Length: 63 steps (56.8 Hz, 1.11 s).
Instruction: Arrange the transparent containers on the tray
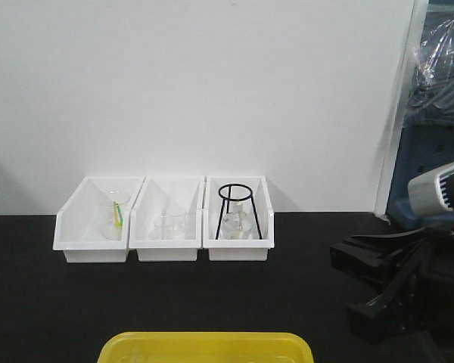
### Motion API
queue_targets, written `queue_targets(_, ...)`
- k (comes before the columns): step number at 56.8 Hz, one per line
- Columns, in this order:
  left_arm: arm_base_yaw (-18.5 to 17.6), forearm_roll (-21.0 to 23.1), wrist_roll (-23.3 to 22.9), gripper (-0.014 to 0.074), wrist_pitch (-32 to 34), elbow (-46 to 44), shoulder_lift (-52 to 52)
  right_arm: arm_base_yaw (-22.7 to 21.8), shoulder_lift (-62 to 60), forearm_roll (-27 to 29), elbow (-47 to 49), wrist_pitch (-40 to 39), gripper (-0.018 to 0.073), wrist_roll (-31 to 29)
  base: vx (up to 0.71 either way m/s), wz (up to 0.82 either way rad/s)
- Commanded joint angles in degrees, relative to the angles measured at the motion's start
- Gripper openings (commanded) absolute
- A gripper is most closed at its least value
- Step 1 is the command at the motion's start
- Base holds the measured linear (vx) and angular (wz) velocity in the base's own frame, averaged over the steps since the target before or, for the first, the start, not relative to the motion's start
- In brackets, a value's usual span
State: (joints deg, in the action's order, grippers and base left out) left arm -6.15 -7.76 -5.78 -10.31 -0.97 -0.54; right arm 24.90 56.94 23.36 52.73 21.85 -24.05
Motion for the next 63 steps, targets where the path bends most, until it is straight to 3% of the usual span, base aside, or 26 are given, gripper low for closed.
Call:
queue_targets(1,3.2,6.3,1.3,-0.0008,12.7,5.1,-0.9,-0.3,-0.9,0.3,1.6,-3.8,-0.0011,-0.4,0.0,0.01)
queue_targets(5,5.1,7.0,1.6,-0.0008,8.9,4.5,-0.9,-0.3,-0.9,0.3,1.6,-3.4,-0.0011,-0.4,0.0,0.01)
queue_targets(10,6.4,7.0,1.4,-0.0008,11.3,4.7,-0.9,-0.3,-0.9,0.3,1.6,-3.2,-0.0011,-0.4,0.0,0.0)
queue_targets(51,6.5,8.3,1.3,-0.0008,11.5,4.6,-0.9,-0.3,-0.9,0.3,1.6,-3.1,-0.0011,-0.4,0.0,0.0)
queue_targets(57,6.5,8.3,1.3,-0.0008,11.5,4.6,-0.9,-0.8,-2.3,-2.7,1.3,-3.7,-0.0011,-0.2,0.0,0.0)
queue_targets(63,6.5,8.3,1.3,-0.0008,11.5,4.6,-0.9,-3.8,-8.0,-6.3,-3.8,-6.9,-0.0011,5.7,0.0,0.0)
